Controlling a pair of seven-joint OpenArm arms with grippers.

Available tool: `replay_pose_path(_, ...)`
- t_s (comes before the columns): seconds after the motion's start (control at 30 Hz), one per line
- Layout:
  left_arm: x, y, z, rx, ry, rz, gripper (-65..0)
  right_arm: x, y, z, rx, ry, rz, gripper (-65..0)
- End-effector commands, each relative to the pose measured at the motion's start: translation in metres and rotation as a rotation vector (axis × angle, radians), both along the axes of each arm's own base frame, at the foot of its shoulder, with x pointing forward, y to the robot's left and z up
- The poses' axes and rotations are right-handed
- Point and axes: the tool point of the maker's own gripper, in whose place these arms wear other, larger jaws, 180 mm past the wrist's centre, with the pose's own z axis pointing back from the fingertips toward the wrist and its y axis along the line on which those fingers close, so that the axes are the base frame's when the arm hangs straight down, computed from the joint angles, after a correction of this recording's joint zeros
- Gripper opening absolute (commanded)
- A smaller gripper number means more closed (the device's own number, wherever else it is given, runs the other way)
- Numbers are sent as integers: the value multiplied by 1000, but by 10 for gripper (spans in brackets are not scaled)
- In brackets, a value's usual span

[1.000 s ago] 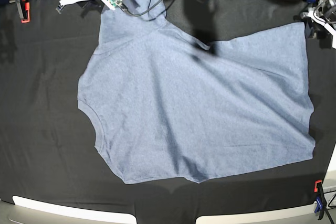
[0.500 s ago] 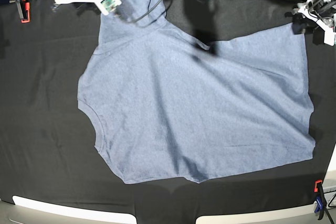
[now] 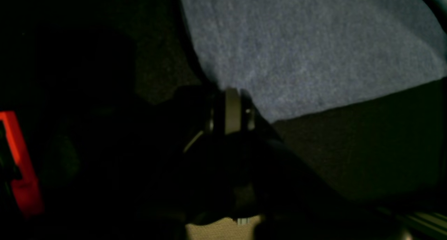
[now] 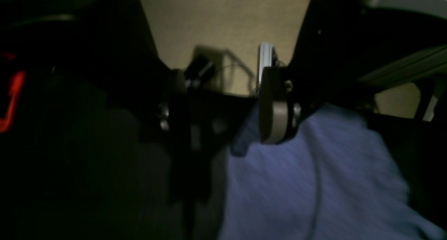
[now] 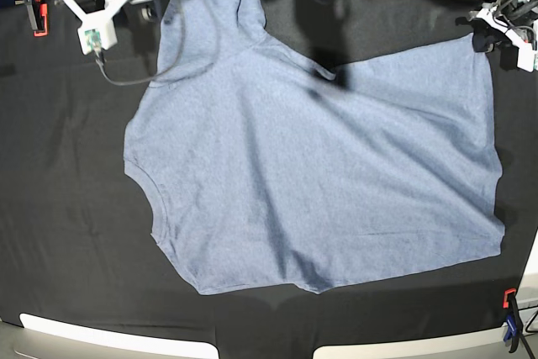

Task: Layout the t-shirt on the table in an organized manner, then fold the t-shirt properly
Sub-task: 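Lower the right gripper and lay the shirt shoulder flat on the table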

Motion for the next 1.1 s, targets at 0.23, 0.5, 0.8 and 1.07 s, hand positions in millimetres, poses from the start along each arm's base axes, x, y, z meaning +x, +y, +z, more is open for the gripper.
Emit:
replay_pose_path(0.23, 6, 5, 10, 12, -39, -5, -650, -1, -2, -49, 125, 87, -70, -345)
replay_pose_path(0.5, 7, 5, 10, 12, -39, -5, -650, 4, 8, -77, 198, 143, -73, -345)
replay_pose_path(0.8, 6, 5, 10, 12, -39, -5, -650, 4, 60, -86, 250, 185, 68, -393)
replay_pose_path(1.07, 1, 7, 9, 17, -24, -8, -650, 15, 51, -72, 176, 136, 95, -650)
